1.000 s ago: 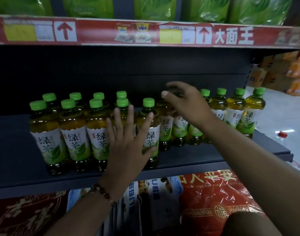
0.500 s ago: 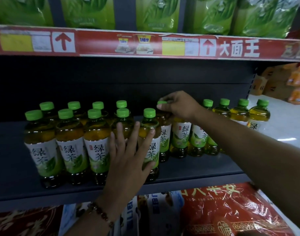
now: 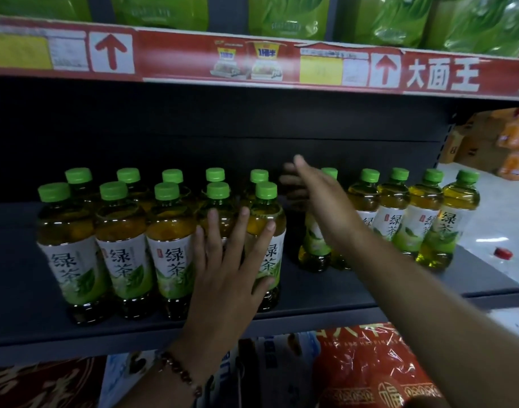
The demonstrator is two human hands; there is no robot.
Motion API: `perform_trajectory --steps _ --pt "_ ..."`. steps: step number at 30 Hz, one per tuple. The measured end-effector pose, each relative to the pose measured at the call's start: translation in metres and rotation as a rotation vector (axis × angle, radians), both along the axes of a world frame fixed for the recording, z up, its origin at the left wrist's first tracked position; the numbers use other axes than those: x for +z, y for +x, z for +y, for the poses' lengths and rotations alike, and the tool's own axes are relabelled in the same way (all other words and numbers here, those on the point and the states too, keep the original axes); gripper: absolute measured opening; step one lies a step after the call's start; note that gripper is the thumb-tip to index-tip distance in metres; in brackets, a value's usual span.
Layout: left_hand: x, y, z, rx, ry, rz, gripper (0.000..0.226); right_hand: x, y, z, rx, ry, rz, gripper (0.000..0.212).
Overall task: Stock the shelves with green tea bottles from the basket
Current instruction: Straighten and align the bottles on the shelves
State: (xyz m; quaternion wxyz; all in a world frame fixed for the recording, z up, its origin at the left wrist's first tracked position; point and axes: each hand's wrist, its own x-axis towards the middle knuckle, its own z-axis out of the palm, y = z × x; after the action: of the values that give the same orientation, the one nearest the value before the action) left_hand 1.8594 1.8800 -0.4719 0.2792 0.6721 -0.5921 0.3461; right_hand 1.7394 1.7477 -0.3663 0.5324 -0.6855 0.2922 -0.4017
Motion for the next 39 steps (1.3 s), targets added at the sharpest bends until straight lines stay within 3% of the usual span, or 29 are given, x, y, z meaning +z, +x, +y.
perform_trajectory --steps 2,5,10,17,19,22,24,30,33,39 --pt "0.000 0.000 0.000 -0.001 0.002 0.002 0.093 -0.034 -0.015 0.015 0.079 0.055 -0.066 0.064" --pt "0.001 0.000 0.002 -0.007 0.006 -0.001 0.092 -0.074 -0.021 0.036 0.373 0.254 -0.077 0.095" --pt "0.000 0.000 0.003 0.003 -0.006 -0.018 0.090 -0.101 -0.009 0.039 0.358 0.070 0.151 0.089" --pt "-0.001 -0.003 0.003 0.020 -0.011 -0.029 0.093 -0.109 -0.009 0.037 0.306 0.029 0.150 0.082" --pt "-0.002 -0.005 0.005 0.014 -0.003 -0.030 0.090 -0.107 -0.018 0.036 0.180 -0.026 0.124 0.068" --pt "-0.003 -0.009 0.004 0.009 0.000 -0.048 0.089 -0.106 -0.042 0.027 -0.298 -0.107 0.041 0.033" --pt "-0.006 -0.015 0.002 0.000 0.006 -0.041 0.092 -0.109 -0.056 0.015 -0.468 -0.125 0.035 0.033" --pt "-0.023 -0.021 -0.005 0.002 0.057 -0.037 0.099 -0.136 -0.040 -0.001 -0.495 -0.226 0.409 0.078" --pt "-0.025 -0.020 -0.005 0.004 0.047 -0.047 0.098 -0.137 -0.028 -0.004 -0.586 -0.218 0.470 0.074" --pt "-0.029 -0.018 -0.007 0.008 0.054 -0.060 0.091 -0.138 -0.020 -0.012 -0.560 -0.279 0.636 0.043"
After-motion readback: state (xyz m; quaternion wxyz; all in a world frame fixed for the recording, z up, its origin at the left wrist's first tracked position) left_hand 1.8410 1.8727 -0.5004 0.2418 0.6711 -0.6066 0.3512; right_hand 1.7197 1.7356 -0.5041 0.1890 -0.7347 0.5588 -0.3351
